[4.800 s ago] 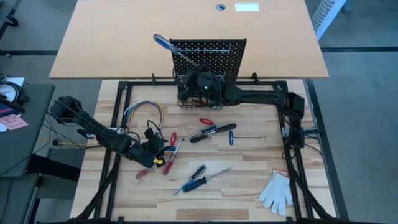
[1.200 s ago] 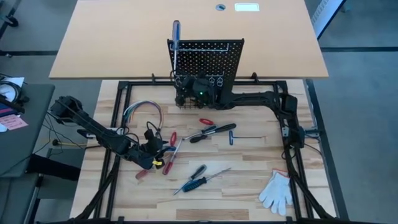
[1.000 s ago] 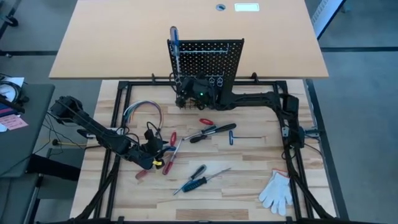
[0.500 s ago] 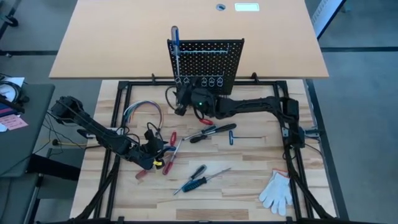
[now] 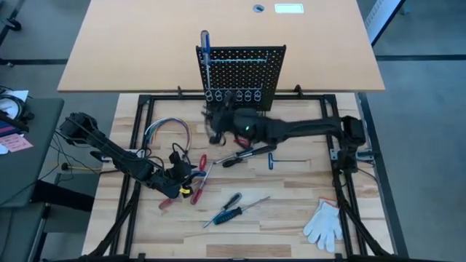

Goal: Hang tools onto peg board
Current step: Hang the right blue screwdriver on the pegboard, then hang the bottom red screwdriver on the pegboard

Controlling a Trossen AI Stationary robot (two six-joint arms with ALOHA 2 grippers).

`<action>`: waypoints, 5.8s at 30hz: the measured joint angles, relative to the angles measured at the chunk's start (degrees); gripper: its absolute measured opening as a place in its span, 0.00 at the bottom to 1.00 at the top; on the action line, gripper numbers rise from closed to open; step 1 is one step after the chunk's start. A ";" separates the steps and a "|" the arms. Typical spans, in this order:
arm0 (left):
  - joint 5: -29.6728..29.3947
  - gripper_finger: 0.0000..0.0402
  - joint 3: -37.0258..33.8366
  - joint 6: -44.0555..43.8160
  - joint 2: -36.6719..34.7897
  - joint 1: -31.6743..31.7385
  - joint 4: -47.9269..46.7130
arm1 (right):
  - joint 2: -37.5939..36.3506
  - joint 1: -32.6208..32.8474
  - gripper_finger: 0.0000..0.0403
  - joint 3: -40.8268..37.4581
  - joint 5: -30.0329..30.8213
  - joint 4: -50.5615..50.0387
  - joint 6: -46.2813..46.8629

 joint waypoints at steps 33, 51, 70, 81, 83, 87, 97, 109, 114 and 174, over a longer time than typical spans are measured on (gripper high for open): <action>-0.38 0.32 0.00 0.39 0.00 0.00 0.30 | -1.94 -0.26 0.02 0.02 0.80 -12.13 4.33; -0.38 0.32 0.00 0.33 0.00 -0.87 0.33 | -5.54 21.85 0.02 -13.33 -7.56 -49.77 32.79; -4.05 0.32 0.00 0.02 -0.02 -0.75 2.99 | -8.64 19.76 0.16 -42.94 -8.33 8.42 42.35; -3.87 0.32 0.28 3.68 2.71 -0.12 4.89 | -8.62 16.91 0.59 -42.86 -13.27 11.16 41.23; -2.24 0.32 1.97 9.10 2.96 -1.00 -0.45 | -8.62 17.54 0.63 -42.86 -14.57 11.19 40.38; -0.07 0.32 9.21 10.05 3.52 -4.36 -16.55 | -8.62 18.76 0.64 -42.86 -14.63 11.31 38.96; 24.23 0.32 20.70 -16.90 3.69 -15.53 -40.78 | -8.57 20.07 0.64 -42.86 -14.63 9.44 40.24; 30.41 0.33 13.88 -51.00 3.69 -30.40 -37.70 | -8.57 20.13 0.64 -42.86 -14.63 9.31 39.75; 28.18 0.42 9.33 -57.29 3.69 -31.87 -34.94 | -8.57 19.72 0.64 -42.86 -14.63 10.51 38.46; 29.63 0.19 27.78 -23.35 3.72 -5.64 -49.57 | 14.85 19.52 0.22 -12.35 -0.69 -0.87 20.19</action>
